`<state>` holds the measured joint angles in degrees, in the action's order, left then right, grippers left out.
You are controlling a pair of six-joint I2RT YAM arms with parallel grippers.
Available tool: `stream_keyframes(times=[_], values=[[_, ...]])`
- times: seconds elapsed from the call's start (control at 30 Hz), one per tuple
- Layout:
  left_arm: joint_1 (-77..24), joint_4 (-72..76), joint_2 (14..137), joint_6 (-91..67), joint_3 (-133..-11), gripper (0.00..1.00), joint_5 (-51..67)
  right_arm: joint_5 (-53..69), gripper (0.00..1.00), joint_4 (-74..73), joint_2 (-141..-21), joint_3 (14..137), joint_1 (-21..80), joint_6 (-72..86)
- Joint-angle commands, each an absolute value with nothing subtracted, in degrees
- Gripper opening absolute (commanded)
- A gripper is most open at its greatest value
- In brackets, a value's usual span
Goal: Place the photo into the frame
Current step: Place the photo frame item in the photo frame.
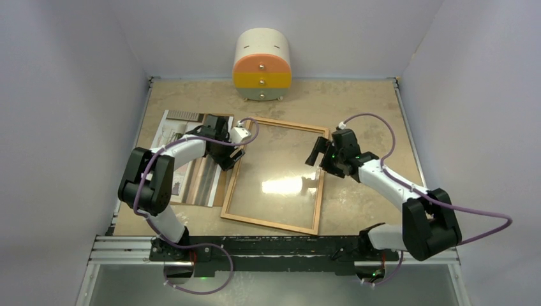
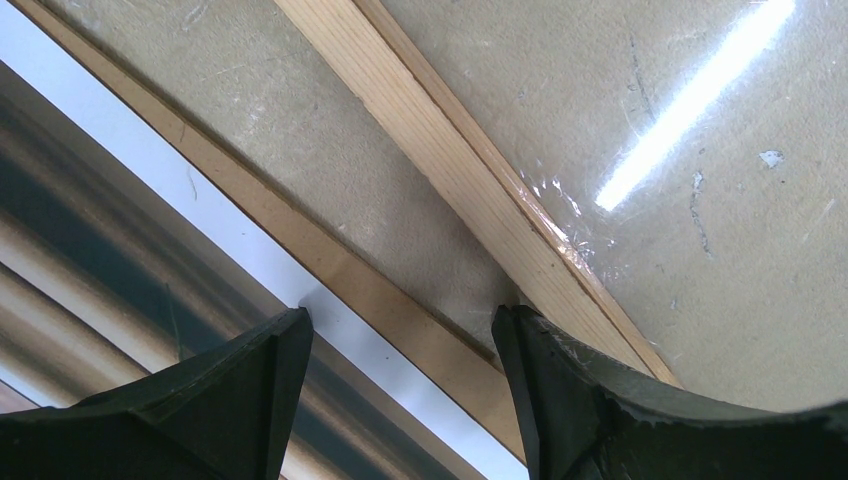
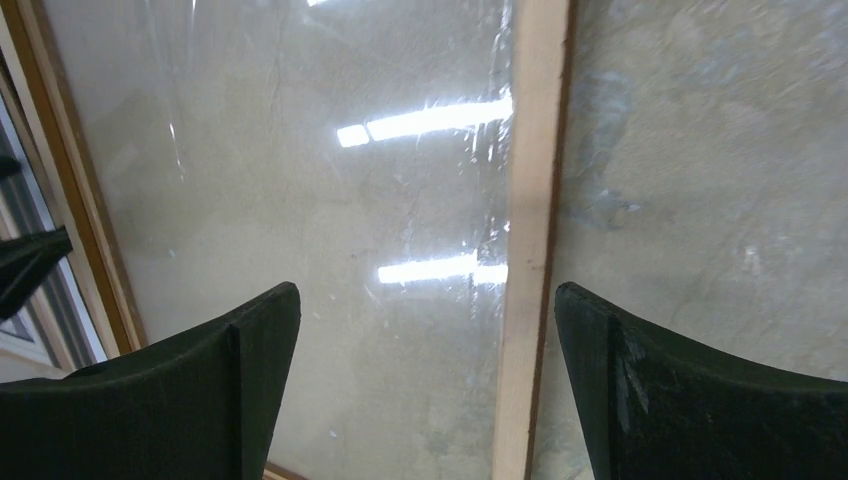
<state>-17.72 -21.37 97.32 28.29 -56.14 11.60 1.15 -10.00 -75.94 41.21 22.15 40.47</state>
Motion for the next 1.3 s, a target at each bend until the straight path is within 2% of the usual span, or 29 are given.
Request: stream_keyframes(times=[0.0, 0.2, 0.47, 0.77, 0.9, 1.1, 1.27], values=[[-18.4, -21.4, 96.7, 28.0, -54.8, 0.73, 13.2, 1.7, 0.99, -10.5, -74.1, 41.3, 18.0, 40.9], [-19.8, -19.8, 97.5, 26.3, -55.0, 0.73, 13.4, 8.5, 0.99, -3.9, -77.5, 38.0, 14.2, 42.6], [-24.1, -19.3, 102.0, 24.7, -59.1, 0.73, 12.0, 11.6, 0.99, -0.7, -83.1, 41.1, 12.7, 43.8], [-24.5, -20.1, 105.8, 23.8, -66.2, 0.73, 11.6, 8.7, 0.99, -4.4, -83.5, 44.5, 10.6, 43.6], [-24.2, -21.0, 105.6, 24.2, -67.9, 0.73, 10.0, 2.6, 0.99, -10.1, -81.0, 46.1, 10.5, 44.1], [-17.9, -29.6, 101.2, 24.7, -75.5, 0.78, 13.9, -2.5, 0.99, -9.1, -73.9, 49.6, 12.8, 44.1], [-7.4, -35.6, 99.2, 27.3, -83.6, 0.81, 14.3, -6.0, 0.99, -10.1, -80.4, 59.8, 25.1, 45.2]])
